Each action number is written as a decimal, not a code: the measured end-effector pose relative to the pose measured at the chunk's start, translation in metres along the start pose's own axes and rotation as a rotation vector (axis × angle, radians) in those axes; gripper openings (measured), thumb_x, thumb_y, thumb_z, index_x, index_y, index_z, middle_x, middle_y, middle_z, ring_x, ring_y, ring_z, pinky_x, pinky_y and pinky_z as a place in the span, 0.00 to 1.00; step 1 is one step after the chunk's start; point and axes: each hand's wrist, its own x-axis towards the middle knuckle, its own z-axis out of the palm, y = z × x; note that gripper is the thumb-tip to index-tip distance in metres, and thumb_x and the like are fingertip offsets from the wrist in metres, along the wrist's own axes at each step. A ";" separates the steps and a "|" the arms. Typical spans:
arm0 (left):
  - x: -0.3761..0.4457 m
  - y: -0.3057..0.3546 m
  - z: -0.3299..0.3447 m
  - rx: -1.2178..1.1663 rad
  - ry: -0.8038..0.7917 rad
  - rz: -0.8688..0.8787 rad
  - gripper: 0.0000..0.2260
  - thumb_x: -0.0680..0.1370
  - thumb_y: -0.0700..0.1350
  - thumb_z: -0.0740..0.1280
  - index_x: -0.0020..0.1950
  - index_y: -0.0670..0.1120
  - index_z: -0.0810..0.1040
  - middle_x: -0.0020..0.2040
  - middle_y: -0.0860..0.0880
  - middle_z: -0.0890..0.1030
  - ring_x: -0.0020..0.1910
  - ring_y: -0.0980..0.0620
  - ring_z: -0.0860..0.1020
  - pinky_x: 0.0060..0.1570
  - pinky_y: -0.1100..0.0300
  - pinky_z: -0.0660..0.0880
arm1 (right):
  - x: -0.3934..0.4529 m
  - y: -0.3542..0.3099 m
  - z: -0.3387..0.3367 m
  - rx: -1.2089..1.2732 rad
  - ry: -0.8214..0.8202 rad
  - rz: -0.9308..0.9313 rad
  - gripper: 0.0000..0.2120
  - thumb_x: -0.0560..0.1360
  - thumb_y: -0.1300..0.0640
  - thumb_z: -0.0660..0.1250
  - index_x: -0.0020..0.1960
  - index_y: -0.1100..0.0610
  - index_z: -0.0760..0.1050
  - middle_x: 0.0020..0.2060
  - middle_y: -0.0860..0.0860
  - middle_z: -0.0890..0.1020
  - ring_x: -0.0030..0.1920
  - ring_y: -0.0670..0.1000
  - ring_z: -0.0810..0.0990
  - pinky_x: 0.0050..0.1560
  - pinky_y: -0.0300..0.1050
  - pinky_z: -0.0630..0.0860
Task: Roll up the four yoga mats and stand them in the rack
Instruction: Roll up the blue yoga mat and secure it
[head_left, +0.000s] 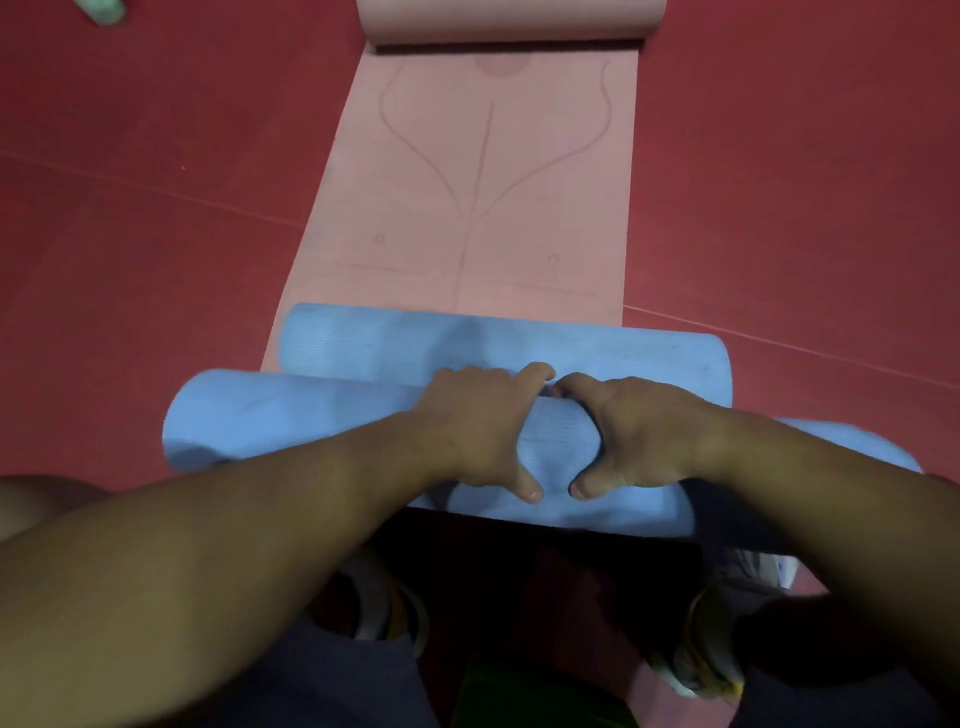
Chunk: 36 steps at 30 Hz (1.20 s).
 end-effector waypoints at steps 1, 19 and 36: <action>0.001 -0.002 -0.002 -0.045 -0.016 -0.021 0.50 0.58 0.70 0.77 0.74 0.59 0.59 0.59 0.56 0.79 0.58 0.50 0.78 0.56 0.49 0.75 | 0.001 0.000 0.001 -0.057 0.029 -0.007 0.47 0.59 0.35 0.77 0.72 0.40 0.59 0.51 0.42 0.75 0.53 0.48 0.78 0.55 0.52 0.78; 0.003 -0.009 0.002 -0.221 -0.217 0.087 0.49 0.59 0.61 0.82 0.75 0.61 0.61 0.66 0.58 0.76 0.62 0.54 0.76 0.63 0.52 0.75 | 0.003 -0.002 0.010 -0.106 -0.101 -0.001 0.55 0.54 0.30 0.78 0.75 0.41 0.58 0.62 0.44 0.74 0.61 0.51 0.75 0.61 0.51 0.76; 0.009 -0.016 0.054 -0.074 -0.207 0.038 0.48 0.57 0.66 0.80 0.72 0.60 0.62 0.61 0.55 0.78 0.57 0.48 0.78 0.54 0.52 0.76 | 0.009 0.009 0.060 -0.215 -0.012 -0.033 0.58 0.55 0.32 0.76 0.77 0.38 0.49 0.73 0.50 0.64 0.69 0.55 0.68 0.65 0.57 0.72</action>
